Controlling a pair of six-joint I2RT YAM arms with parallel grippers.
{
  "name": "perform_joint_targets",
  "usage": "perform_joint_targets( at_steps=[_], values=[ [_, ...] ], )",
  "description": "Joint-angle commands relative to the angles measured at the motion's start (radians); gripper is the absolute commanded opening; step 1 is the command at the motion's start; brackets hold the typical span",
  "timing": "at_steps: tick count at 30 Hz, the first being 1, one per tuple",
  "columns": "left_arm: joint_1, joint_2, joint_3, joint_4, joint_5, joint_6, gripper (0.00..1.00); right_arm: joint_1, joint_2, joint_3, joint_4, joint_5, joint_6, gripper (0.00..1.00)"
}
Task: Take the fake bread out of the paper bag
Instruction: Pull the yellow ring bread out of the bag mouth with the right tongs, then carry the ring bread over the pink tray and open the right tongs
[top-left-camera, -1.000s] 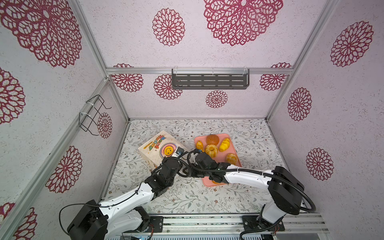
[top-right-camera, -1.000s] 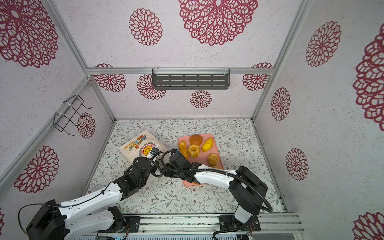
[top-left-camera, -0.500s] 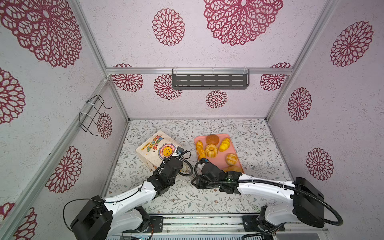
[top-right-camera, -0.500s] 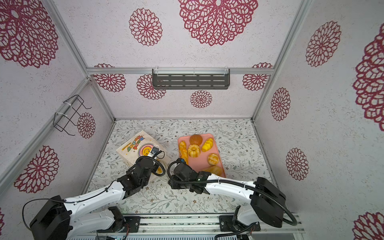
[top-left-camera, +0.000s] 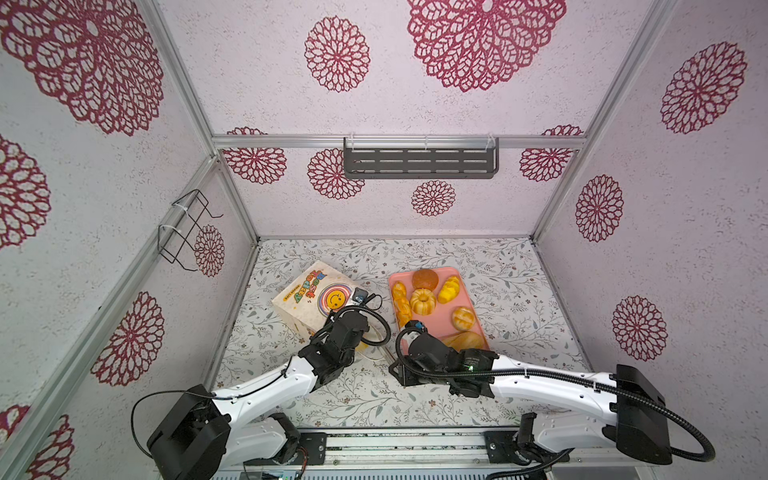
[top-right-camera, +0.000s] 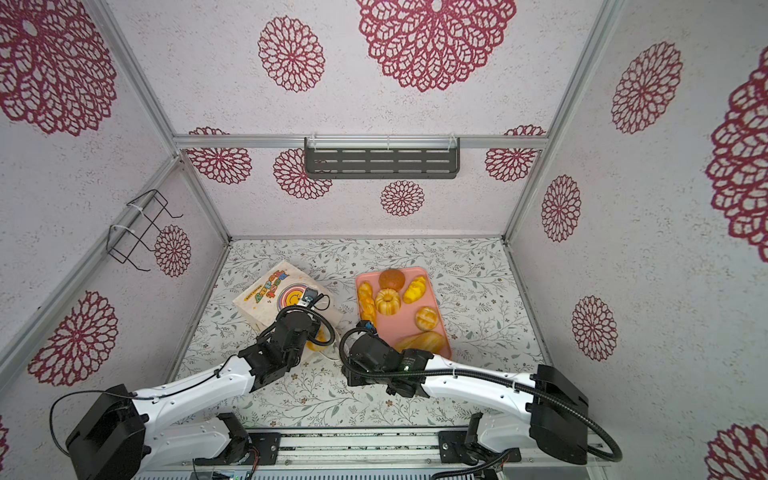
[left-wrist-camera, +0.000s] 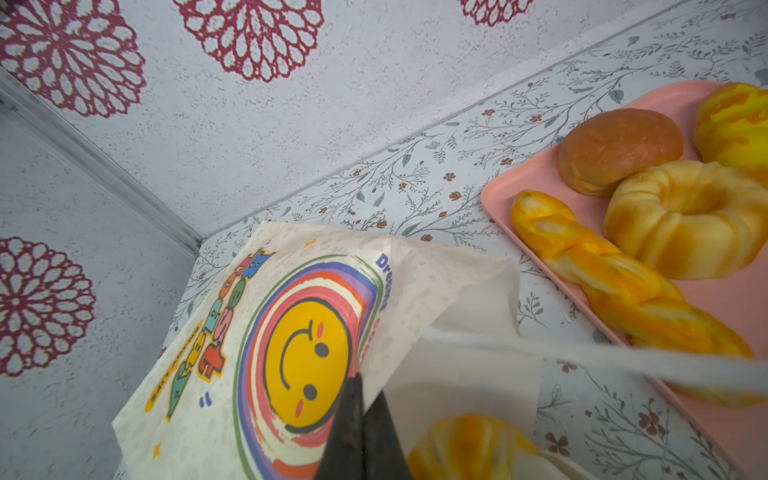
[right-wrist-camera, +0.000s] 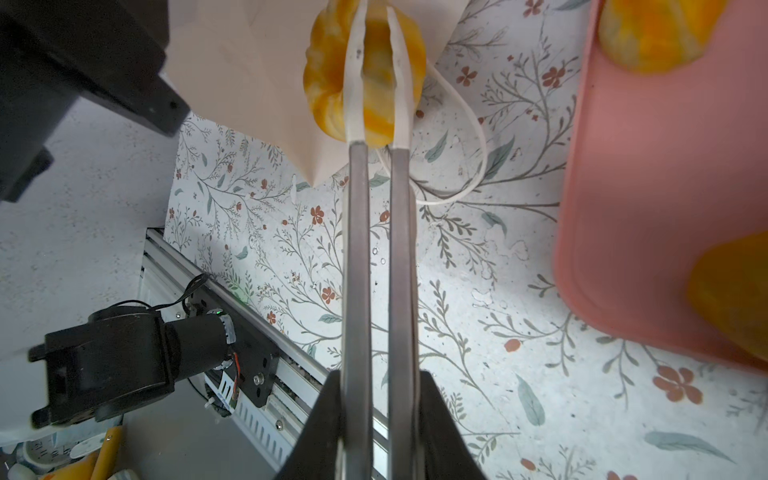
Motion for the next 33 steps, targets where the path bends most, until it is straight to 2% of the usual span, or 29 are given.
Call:
perform_joint_targets(
  at_steps=[1, 15, 16, 22, 33],
  values=[
    [-0.007, -0.002, 0.029, -0.019, -0.001, -0.034, 0.0, 0.007, -0.075, 0.03, -0.004, 0.046, 0.019, 0.0],
    [-0.007, -0.017, 0.029, -0.035, 0.022, -0.05, 0.0, 0.015, -0.227, 0.065, -0.202, 0.122, 0.027, 0.0],
    [-0.007, -0.019, 0.029, -0.036, 0.02, -0.05, 0.0, 0.048, -0.238, 0.065, -0.215, 0.127, 0.029, 0.0],
    [-0.004, -0.032, 0.028, -0.047, 0.02, -0.06, 0.0, 0.062, -0.301, 0.07, -0.315, 0.147, 0.031, 0.0],
    [-0.004, -0.052, 0.012, -0.063, 0.028, -0.062, 0.0, 0.031, -0.406, 0.062, -0.491, 0.227, 0.028, 0.0]
  ],
)
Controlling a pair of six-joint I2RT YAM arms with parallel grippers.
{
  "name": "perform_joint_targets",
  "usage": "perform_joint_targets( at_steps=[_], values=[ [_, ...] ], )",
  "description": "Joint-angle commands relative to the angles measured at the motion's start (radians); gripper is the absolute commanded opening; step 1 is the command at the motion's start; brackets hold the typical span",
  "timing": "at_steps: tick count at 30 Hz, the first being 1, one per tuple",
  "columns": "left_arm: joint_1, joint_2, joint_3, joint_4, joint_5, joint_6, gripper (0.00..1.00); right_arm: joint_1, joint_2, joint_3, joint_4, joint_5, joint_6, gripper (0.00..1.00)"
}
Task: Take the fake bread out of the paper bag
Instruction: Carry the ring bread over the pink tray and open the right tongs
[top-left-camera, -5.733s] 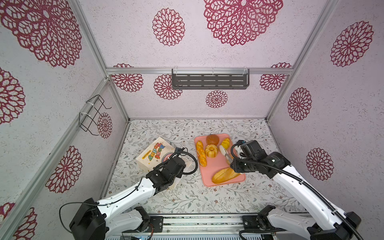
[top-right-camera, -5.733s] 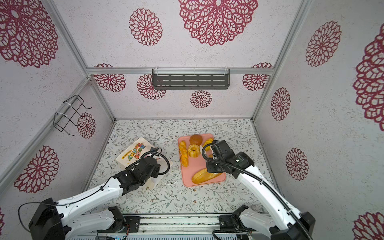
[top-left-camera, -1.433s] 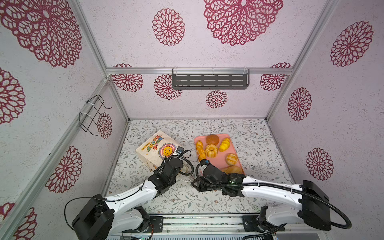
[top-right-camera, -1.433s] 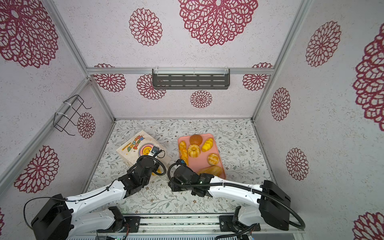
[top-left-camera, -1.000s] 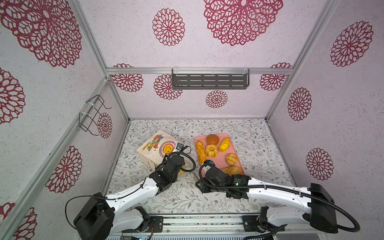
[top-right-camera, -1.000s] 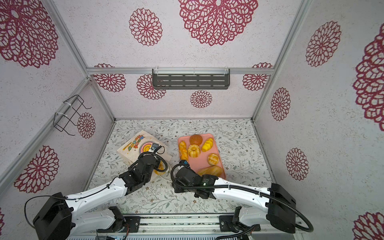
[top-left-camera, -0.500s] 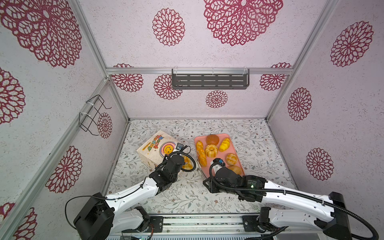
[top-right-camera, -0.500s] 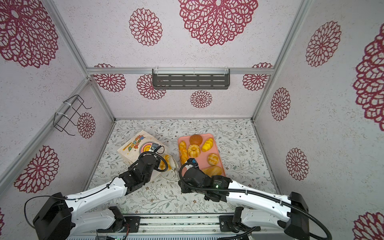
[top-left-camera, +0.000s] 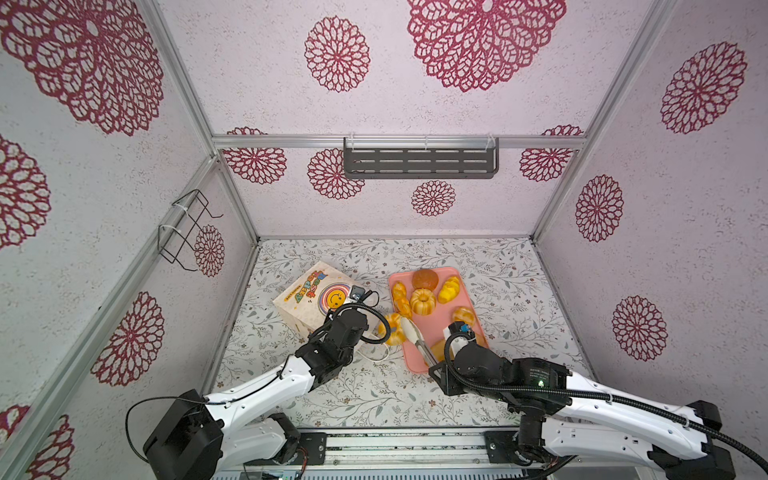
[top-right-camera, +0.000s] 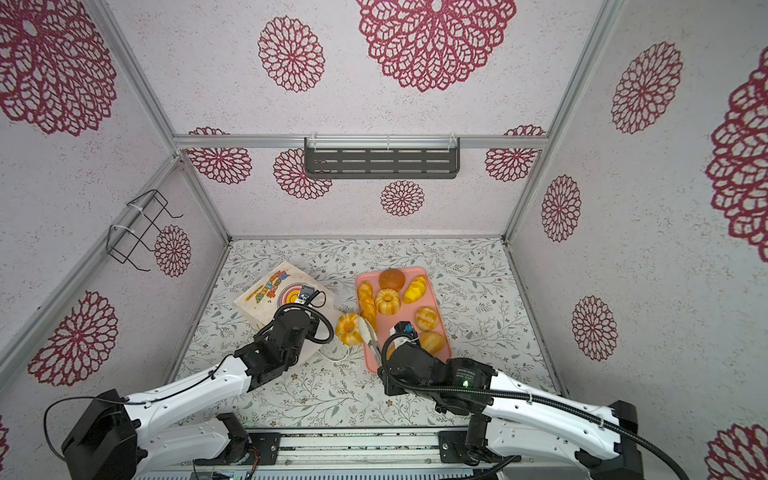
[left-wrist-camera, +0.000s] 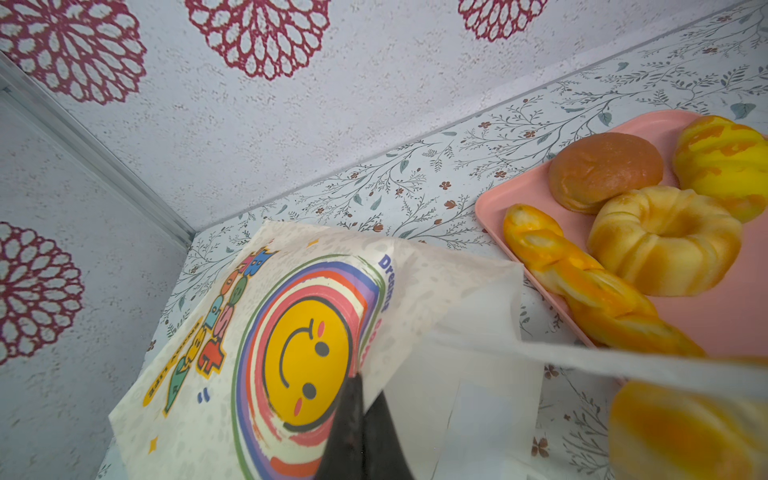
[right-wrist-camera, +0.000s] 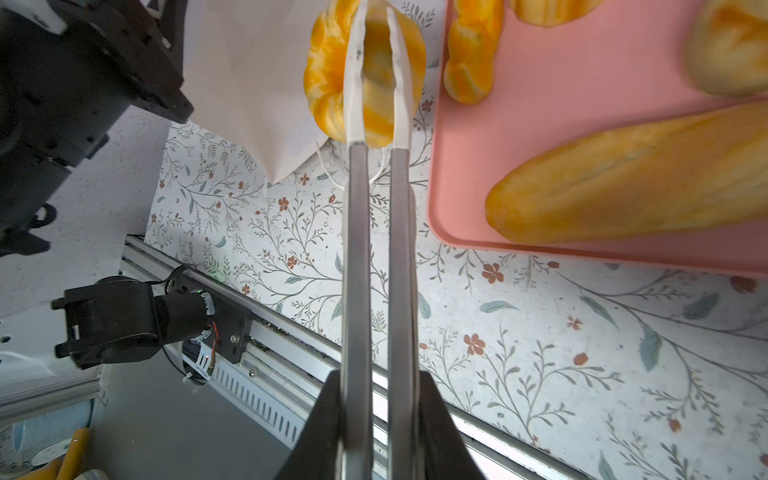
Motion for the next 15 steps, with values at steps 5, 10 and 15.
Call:
perform_joint_targets(
  at_steps=[5, 10, 15],
  values=[
    [-0.015, -0.021, 0.001, -0.041, 0.016, 0.014, 0.0, -0.121, -0.034, 0.02, -0.037, 0.038, -0.037, 0.0],
    [-0.031, -0.04, -0.005, -0.063, 0.004, 0.032, 0.0, -0.261, -0.064, -0.026, -0.012, -0.043, -0.092, 0.0],
    [-0.038, -0.059, -0.014, -0.08, -0.001, 0.033, 0.0, -0.311, -0.076, -0.067, -0.001, -0.084, -0.105, 0.0]
  ],
)
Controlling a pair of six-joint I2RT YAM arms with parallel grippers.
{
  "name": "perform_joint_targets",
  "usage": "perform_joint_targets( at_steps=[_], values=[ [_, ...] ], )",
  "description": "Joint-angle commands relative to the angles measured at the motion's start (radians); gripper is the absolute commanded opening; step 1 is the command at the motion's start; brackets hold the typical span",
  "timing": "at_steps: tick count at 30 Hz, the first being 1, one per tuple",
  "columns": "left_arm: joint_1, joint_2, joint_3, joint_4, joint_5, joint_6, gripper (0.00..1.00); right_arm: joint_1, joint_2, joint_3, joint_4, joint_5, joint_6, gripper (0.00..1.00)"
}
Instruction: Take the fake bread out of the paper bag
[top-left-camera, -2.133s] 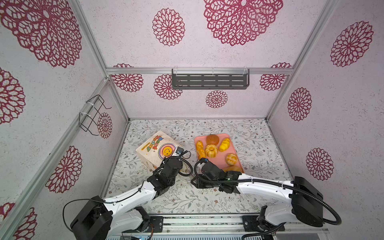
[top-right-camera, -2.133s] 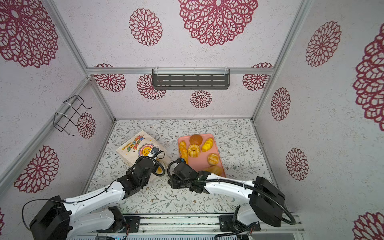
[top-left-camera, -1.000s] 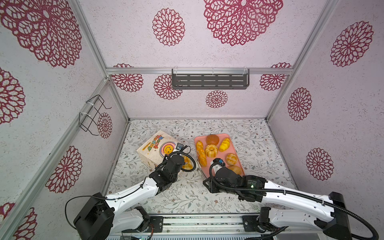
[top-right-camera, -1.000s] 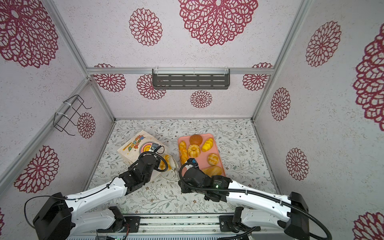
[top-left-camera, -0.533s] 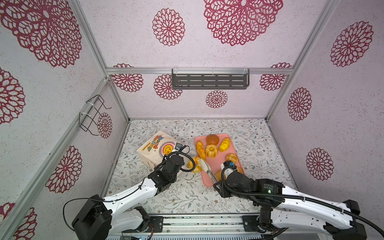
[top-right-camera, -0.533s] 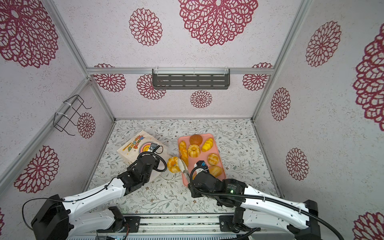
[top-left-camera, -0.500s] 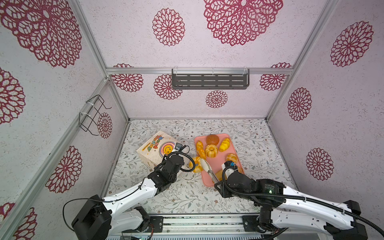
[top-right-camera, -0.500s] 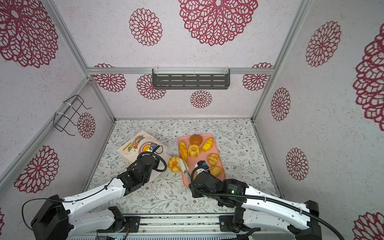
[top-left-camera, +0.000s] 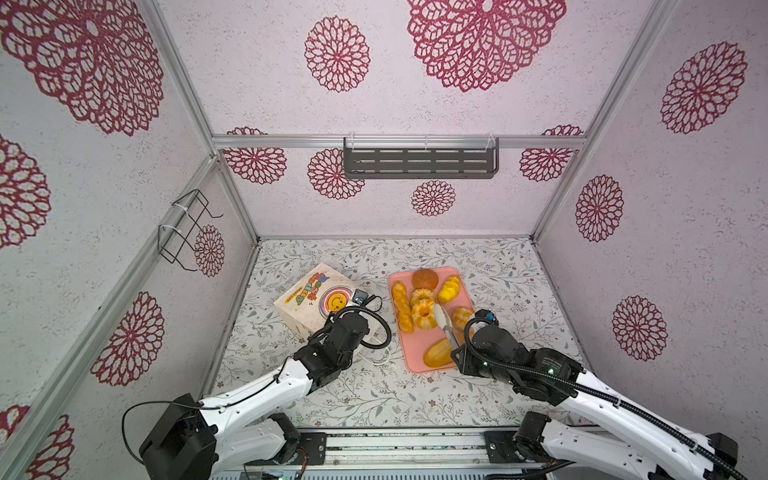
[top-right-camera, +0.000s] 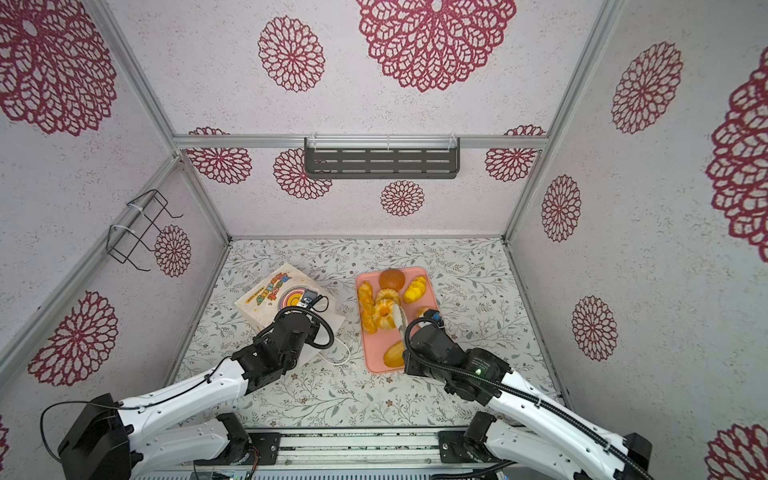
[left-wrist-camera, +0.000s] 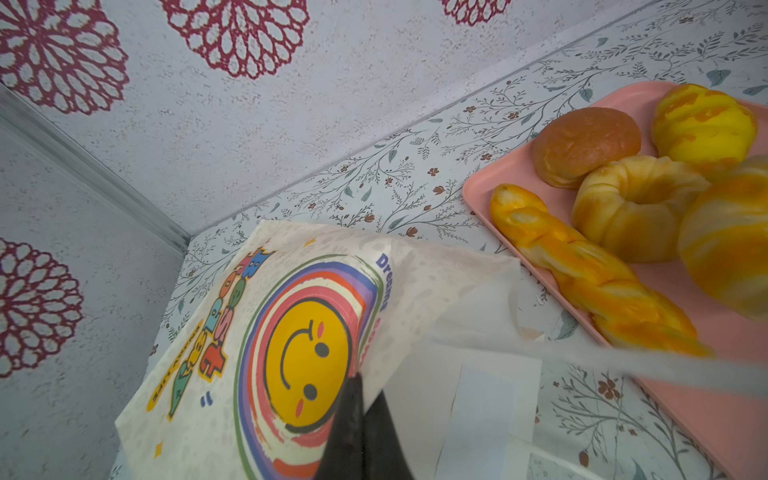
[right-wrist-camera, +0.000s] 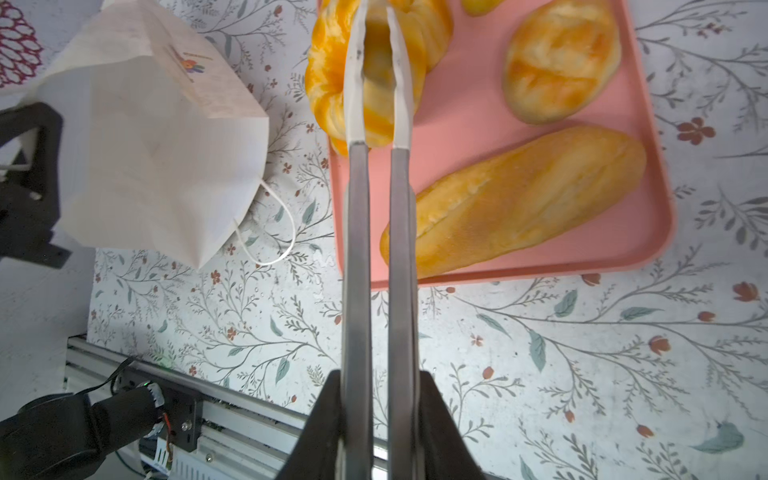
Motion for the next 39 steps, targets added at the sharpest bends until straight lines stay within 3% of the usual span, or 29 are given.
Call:
perform_joint_targets(
  at_steps=[1, 11, 31, 32, 35, 39],
  values=[
    [-0.009, -0.024, -0.018, -0.008, -0.01, 0.004, 0.0, -0.012, -0.023, -0.011, 0.047, -0.036, -0.036, 0.0],
    [-0.015, -0.029, -0.029, -0.014, -0.011, -0.017, 0.0, -0.034, -0.064, -0.143, 0.131, -0.088, -0.001, 0.0],
    [-0.017, -0.025, -0.005, -0.024, -0.008, -0.014, 0.0, -0.138, -0.053, -0.144, 0.095, -0.129, -0.081, 0.0],
    [-0.017, -0.023, -0.002, -0.024, -0.008, -0.015, 0.0, -0.138, -0.052, -0.142, 0.095, -0.135, -0.083, 0.02],
    [-0.017, -0.023, 0.003, -0.027, -0.008, -0.016, 0.0, -0.138, -0.046, -0.119, 0.08, -0.138, -0.097, 0.22],
    [-0.017, -0.029, 0.004, -0.036, -0.007, -0.01, 0.0, -0.138, -0.052, -0.068, 0.031, -0.111, -0.115, 0.28]
  ],
)
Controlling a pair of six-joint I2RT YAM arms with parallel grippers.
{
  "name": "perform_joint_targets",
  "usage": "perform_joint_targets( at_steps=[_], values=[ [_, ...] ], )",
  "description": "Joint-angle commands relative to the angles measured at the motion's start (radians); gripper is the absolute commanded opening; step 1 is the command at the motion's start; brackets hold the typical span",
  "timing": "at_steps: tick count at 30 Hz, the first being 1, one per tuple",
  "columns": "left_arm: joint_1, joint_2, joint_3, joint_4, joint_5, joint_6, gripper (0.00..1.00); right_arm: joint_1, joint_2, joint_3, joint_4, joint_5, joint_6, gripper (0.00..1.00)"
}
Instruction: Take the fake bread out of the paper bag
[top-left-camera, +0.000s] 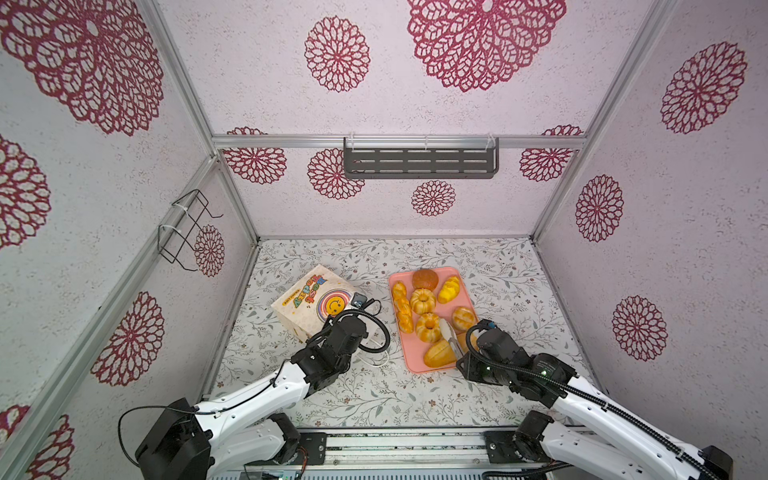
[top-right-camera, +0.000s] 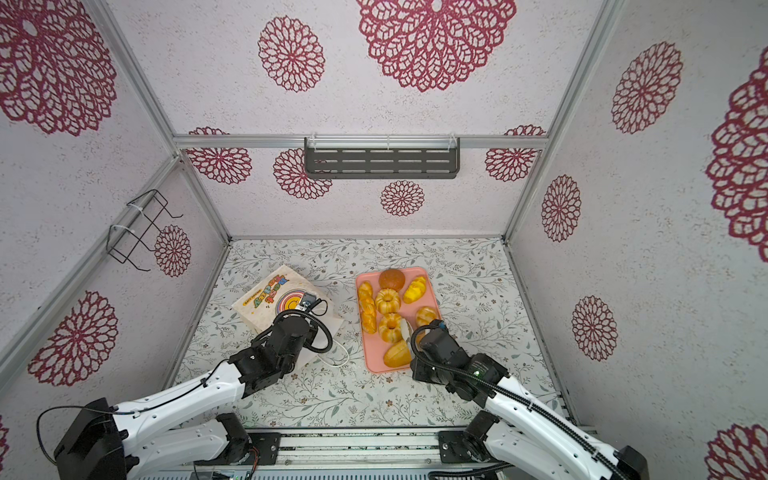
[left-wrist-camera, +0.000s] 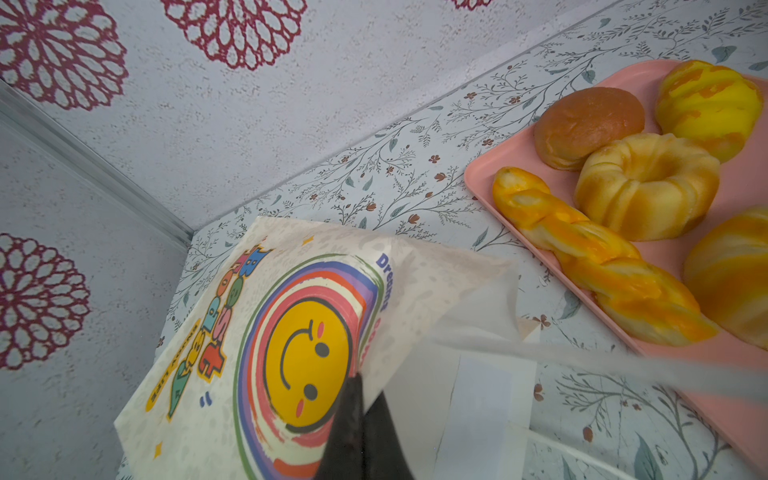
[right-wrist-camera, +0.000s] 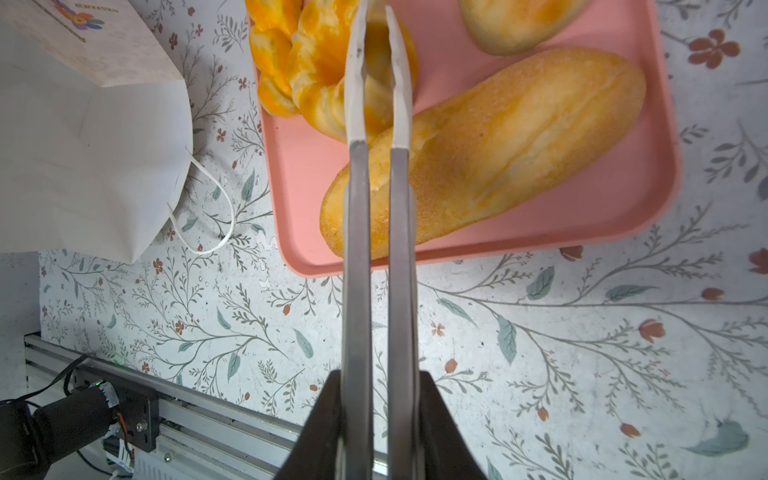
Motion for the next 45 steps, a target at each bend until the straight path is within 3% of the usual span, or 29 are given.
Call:
perform_joint_targets(
  at_steps=[1, 13, 20, 28, 33, 39, 45],
  values=[
    [-0.007, -0.005, 0.024, -0.009, 0.001, -0.006, 0.0, -0.004, -0.017, 0.078, -0.025, 0.023, -0.042, 0.28],
    [-0.007, -0.07, -0.007, -0.054, 0.001, 0.01, 0.0, -0.007, -0.063, 0.081, -0.082, 0.033, -0.056, 0.34],
    [-0.007, -0.151, -0.055, -0.013, 0.041, 0.116, 0.0, -0.01, -0.093, 0.112, -0.069, 0.067, -0.089, 0.34],
    [-0.004, -0.267, -0.125, 0.002, 0.129, 0.271, 0.0, -0.011, -0.12, 0.091, 0.025, 0.093, -0.192, 0.34],
    [-0.003, -0.403, -0.206, 0.018, 0.261, 0.355, 0.0, -0.015, -0.174, 0.029, 0.108, 0.138, -0.235, 0.33],
    [-0.004, -0.517, -0.27, 0.017, 0.39, 0.428, 0.0, -0.02, -0.228, -0.071, 0.231, 0.081, -0.252, 0.34],
    [-0.003, -0.487, -0.271, 0.057, 0.351, 0.485, 0.0, -0.054, -0.192, -0.126, 0.315, 0.02, -0.281, 0.34]
  ],
)
